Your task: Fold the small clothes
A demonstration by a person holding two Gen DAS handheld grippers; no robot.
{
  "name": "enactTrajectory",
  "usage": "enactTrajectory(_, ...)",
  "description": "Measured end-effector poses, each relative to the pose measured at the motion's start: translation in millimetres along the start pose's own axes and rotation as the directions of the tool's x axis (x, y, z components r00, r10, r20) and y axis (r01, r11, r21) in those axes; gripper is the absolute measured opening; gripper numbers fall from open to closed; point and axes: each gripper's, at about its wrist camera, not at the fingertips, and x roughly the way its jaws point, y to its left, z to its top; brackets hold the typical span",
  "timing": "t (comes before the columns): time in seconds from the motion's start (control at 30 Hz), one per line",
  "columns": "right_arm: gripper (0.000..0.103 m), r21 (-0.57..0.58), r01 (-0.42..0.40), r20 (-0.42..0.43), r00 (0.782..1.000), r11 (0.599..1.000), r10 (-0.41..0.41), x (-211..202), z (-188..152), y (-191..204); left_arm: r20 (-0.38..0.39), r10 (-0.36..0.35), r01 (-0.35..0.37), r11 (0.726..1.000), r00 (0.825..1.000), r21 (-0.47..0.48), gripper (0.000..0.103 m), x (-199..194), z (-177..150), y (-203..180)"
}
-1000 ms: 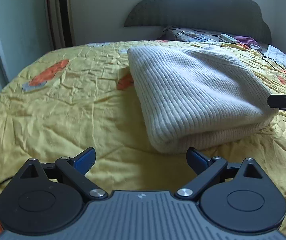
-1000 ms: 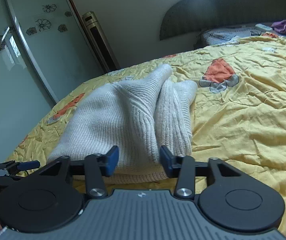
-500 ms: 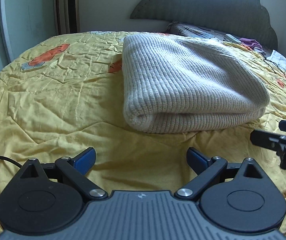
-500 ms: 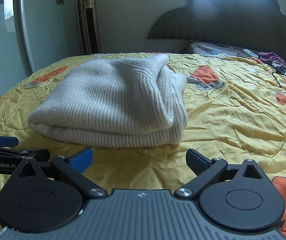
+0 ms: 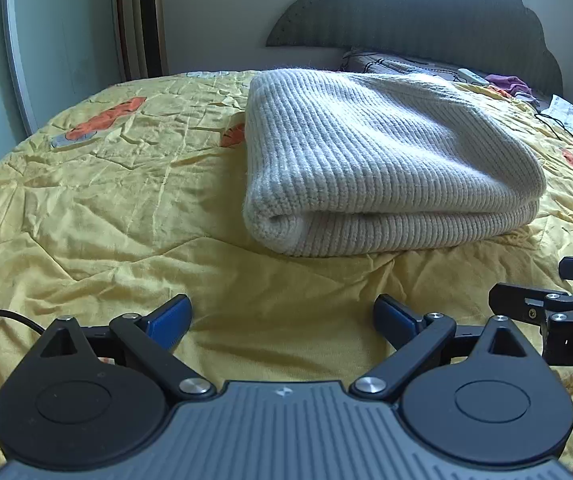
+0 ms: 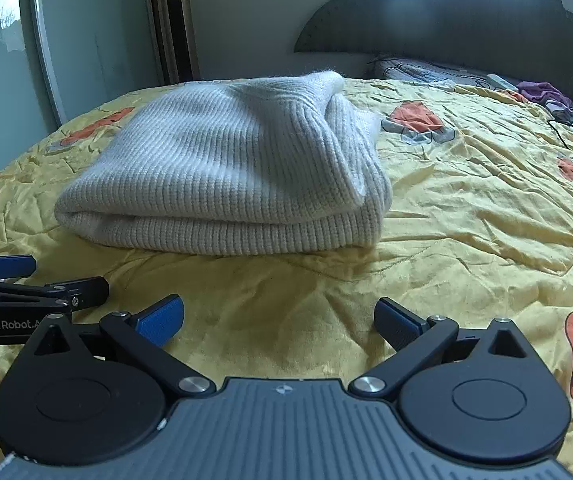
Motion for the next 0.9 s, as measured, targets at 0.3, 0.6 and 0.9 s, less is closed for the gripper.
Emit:
enactTrajectory(0.3, 0.103, -0.014, 0.028, 0.007, 1.0, 1.0, -0.027, 2.7, -8.5, 0.2, 0.013, 0.013, -0.013, 1.0, 1.0, 0.002, 0.102, -2.4, -3.9, -3.6)
enactTrajectory(0.6, 0.103, -0.034, 0.045, 0.018, 0.999, 0.998, -0.044, 5.5, -10.5, 3.6, 0.02, 0.034, -0.034, 0.999, 0.999, 0.014, 0.103, -3.1, -5.9, -5.7)
enactTrajectory(0.9, 0.103, -0.039, 0.046, 0.016, 0.999, 0.998, -0.045, 6.8, -10.5, 4.3, 0.017, 0.027, -0.027, 1.0, 0.999, 0.008, 0.103, -3.0, -6.0, -4.2)
